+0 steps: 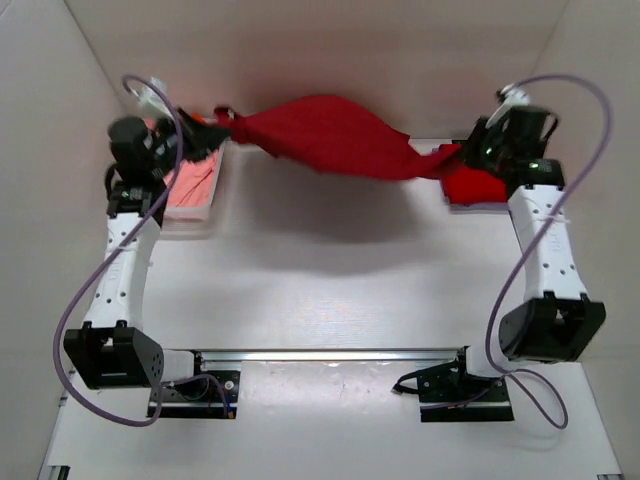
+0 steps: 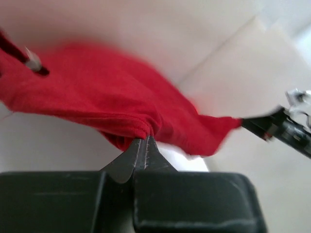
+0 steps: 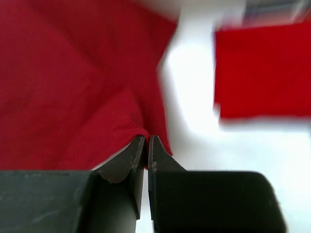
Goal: Fold and stack the t-shirts
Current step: Flatten out the tshirt
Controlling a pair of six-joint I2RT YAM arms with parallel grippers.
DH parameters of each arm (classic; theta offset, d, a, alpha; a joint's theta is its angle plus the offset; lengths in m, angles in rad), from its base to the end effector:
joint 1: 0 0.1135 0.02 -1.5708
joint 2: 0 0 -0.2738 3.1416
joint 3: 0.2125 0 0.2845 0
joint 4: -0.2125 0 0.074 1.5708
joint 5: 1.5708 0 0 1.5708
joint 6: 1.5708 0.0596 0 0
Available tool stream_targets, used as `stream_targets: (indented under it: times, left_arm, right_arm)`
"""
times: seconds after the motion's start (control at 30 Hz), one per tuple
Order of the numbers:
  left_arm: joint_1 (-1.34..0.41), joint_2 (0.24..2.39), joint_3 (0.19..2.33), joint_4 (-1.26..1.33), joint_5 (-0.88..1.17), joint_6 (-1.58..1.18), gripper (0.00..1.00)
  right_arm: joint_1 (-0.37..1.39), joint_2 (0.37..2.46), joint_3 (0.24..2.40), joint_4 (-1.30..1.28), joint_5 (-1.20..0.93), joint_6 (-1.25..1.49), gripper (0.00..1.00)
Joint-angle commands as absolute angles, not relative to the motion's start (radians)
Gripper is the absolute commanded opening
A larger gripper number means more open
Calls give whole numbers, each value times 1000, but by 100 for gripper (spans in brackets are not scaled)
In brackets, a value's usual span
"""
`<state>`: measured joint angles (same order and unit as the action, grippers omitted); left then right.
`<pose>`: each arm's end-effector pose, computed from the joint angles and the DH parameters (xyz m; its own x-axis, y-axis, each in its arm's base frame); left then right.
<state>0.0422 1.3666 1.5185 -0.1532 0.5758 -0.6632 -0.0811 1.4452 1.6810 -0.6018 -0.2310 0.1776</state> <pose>0.3553 -0.0175 0.4828 -0.3142 -0.5301 -0.7876 0.4000 0.6784 -0.6162 0.3653 -0.0160 0.4612 -0.3748 0.2030 -0.9046 -0.0691 0.9669 0.2456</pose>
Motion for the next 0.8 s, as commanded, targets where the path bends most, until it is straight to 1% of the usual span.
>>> stream_targets:
  times: [0.0, 0.07, 0.1, 0.17, 0.3, 0.4, 0.6, 0.77]
  left_arm:
    - [28, 1358, 1210, -118, 600, -664, 0]
    - [12, 1293, 1029, -123, 604, -648, 0]
    - [12, 1264, 987, -132, 604, -626, 0]
    - [14, 1220, 834, -187, 595, -608, 0]
    - [32, 1143, 617, -225, 548, -575, 0]
    - [25, 1135, 592, -274, 531, -535, 0]
    - [11, 1158, 623, -282, 511, -529, 0]
    - [15, 1169, 592, -325, 502, -494, 0]
  right_arm:
    - [-58, 1474, 1473, -601, -264, 150, 0]
    - [-54, 1448, 1323, -606, -290, 155, 0]
    - [-60, 1427, 1248, -610, -313, 156, 0]
    - [-67, 1398, 1139, -620, -342, 173, 0]
    - [-69, 1359, 956, -660, -325, 193, 0]
    - [-87, 1359, 890, -664, -336, 189, 0]
    - [-127, 1364, 874, -657, -342, 186, 0]
    - [-107, 1385, 854, -634, -336, 196, 0]
